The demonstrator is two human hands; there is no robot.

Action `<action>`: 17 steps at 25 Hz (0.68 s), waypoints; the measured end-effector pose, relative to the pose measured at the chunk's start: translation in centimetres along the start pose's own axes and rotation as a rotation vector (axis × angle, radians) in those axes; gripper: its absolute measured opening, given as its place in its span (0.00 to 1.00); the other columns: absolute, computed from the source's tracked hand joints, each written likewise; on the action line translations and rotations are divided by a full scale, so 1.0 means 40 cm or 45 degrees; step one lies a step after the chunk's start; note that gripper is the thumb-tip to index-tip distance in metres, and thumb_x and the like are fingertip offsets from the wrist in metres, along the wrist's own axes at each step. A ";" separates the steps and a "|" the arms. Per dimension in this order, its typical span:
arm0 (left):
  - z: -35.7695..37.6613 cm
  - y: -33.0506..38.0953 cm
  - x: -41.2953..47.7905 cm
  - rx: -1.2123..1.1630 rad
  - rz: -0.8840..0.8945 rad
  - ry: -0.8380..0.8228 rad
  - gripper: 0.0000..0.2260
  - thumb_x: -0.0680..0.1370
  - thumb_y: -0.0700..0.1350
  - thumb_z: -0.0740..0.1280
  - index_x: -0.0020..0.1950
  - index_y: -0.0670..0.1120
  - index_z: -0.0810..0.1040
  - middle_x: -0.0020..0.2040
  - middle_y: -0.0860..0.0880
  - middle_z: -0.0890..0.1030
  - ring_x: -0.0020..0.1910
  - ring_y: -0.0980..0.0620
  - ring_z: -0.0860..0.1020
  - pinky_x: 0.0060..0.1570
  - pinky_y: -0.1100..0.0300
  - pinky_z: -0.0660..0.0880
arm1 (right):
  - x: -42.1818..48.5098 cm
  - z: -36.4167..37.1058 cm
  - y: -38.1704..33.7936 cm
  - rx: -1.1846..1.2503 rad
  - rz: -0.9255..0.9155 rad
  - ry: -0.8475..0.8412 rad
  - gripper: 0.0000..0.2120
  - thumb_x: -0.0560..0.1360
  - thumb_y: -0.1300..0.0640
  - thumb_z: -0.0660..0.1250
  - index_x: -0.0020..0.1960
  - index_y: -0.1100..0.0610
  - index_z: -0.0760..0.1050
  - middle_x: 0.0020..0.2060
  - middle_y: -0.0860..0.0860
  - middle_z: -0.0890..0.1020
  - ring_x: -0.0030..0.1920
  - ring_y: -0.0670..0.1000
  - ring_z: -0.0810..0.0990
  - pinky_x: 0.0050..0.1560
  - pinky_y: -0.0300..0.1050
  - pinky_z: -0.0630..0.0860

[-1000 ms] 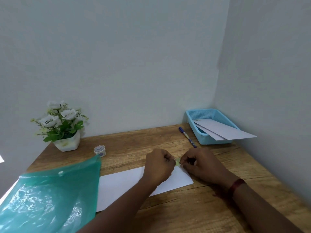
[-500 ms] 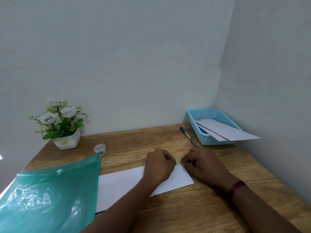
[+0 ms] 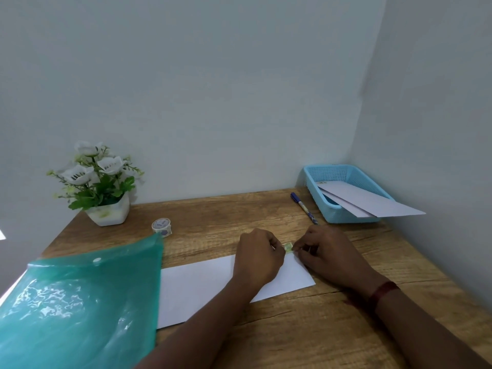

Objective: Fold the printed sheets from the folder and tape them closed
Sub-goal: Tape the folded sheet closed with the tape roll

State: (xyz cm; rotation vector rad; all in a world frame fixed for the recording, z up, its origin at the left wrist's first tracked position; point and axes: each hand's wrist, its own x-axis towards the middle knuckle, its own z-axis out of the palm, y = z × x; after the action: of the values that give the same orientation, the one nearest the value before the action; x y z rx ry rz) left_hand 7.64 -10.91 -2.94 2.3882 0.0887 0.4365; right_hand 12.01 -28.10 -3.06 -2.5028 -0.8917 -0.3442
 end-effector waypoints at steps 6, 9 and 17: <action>0.000 0.003 0.003 -0.012 -0.021 -0.012 0.06 0.75 0.44 0.69 0.44 0.45 0.86 0.41 0.51 0.85 0.35 0.57 0.78 0.38 0.70 0.70 | 0.004 0.003 0.008 -0.009 -0.022 -0.041 0.07 0.73 0.53 0.70 0.50 0.45 0.84 0.42 0.43 0.80 0.41 0.41 0.76 0.41 0.40 0.76; -0.001 0.004 0.005 -0.024 -0.036 -0.010 0.05 0.75 0.44 0.70 0.45 0.45 0.86 0.42 0.50 0.85 0.36 0.57 0.78 0.40 0.68 0.71 | 0.002 0.005 0.010 -0.022 -0.028 -0.036 0.07 0.73 0.53 0.70 0.50 0.45 0.83 0.41 0.43 0.79 0.41 0.41 0.76 0.41 0.40 0.75; -0.001 0.008 0.003 -0.022 -0.058 -0.014 0.06 0.75 0.43 0.70 0.45 0.45 0.86 0.42 0.50 0.85 0.38 0.56 0.80 0.40 0.68 0.72 | 0.001 0.002 0.005 -0.028 -0.017 -0.058 0.08 0.74 0.51 0.69 0.52 0.45 0.83 0.43 0.44 0.78 0.42 0.42 0.75 0.42 0.43 0.76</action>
State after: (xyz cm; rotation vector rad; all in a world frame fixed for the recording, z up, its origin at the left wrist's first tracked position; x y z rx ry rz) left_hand 7.72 -11.08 -2.67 2.3667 0.1332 0.4010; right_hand 12.16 -28.17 -3.17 -2.5349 -0.9281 -0.3040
